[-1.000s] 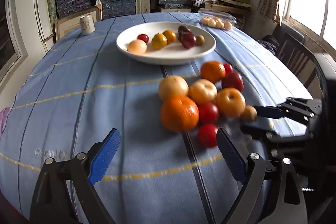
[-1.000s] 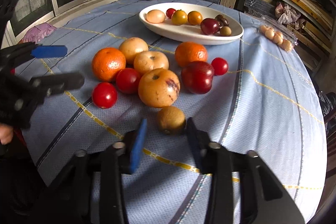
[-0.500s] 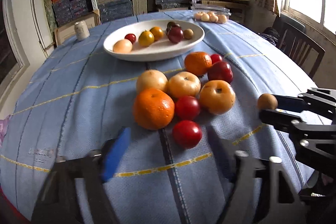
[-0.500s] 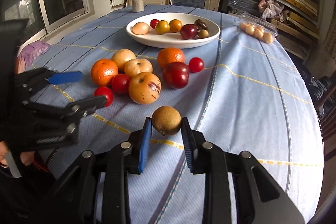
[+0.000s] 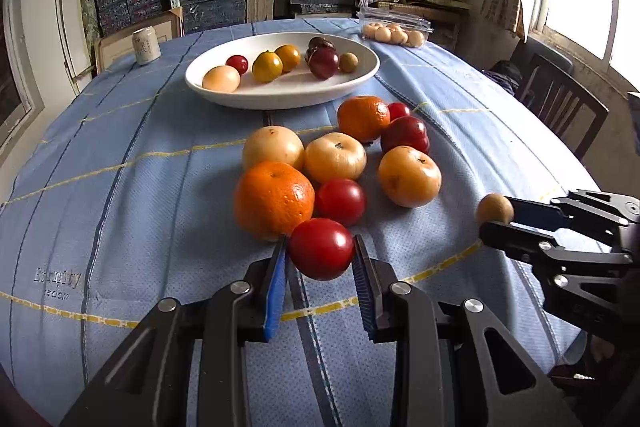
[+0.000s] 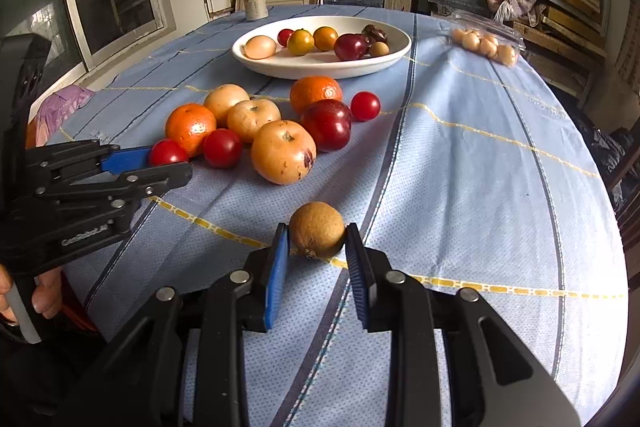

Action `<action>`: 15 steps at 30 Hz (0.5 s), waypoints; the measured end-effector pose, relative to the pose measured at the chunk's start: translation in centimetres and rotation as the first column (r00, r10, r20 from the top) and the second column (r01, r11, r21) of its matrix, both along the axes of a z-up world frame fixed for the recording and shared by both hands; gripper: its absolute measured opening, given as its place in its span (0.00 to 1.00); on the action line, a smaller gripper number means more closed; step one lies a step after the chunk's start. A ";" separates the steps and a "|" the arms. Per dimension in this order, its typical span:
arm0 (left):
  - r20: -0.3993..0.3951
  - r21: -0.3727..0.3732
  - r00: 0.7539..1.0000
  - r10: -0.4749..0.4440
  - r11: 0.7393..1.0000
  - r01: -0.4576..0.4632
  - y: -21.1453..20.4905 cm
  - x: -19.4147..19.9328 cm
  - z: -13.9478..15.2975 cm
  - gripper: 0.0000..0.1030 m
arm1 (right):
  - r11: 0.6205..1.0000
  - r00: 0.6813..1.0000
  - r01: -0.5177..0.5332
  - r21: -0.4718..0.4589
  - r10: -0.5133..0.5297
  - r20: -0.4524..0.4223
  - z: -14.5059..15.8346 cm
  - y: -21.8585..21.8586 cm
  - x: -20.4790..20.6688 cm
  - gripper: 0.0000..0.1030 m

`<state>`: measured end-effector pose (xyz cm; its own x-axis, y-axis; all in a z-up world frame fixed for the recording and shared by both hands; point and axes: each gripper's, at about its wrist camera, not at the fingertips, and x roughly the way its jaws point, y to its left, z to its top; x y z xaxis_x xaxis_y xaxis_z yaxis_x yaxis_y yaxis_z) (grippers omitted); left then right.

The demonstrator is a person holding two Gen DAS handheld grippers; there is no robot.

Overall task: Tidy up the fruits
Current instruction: 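Grasp a red tomato with the left gripper while the right holds its kiwi-like fruit, then carry the tomato and kiwi-like fruit over the plate and open both grippers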

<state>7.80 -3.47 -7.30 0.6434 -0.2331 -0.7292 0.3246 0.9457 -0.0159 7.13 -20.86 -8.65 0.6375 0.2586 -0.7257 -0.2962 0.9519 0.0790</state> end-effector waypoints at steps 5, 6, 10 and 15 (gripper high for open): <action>-0.009 -0.020 1.000 -0.005 1.000 0.005 0.2 -0.2 0.2 0.30 | 1.000 1.000 -0.002 0.008 0.002 0.010 0.3 -0.1 -0.1 0.27; -0.007 -0.021 1.000 -0.004 1.000 0.004 0.3 -0.3 0.3 0.30 | 1.000 1.000 -0.002 0.009 0.002 0.012 0.4 -0.1 -0.1 0.27; 0.007 -0.034 1.000 -0.004 0.999 0.004 0.7 -0.5 0.9 0.30 | 1.000 1.000 -0.002 0.017 0.002 0.025 1.0 -0.1 -0.1 0.27; 0.030 -0.047 1.000 0.002 0.999 0.000 1.2 -0.6 2.0 0.30 | 1.000 0.999 -0.005 0.022 0.004 0.053 2.2 -0.1 -0.1 0.27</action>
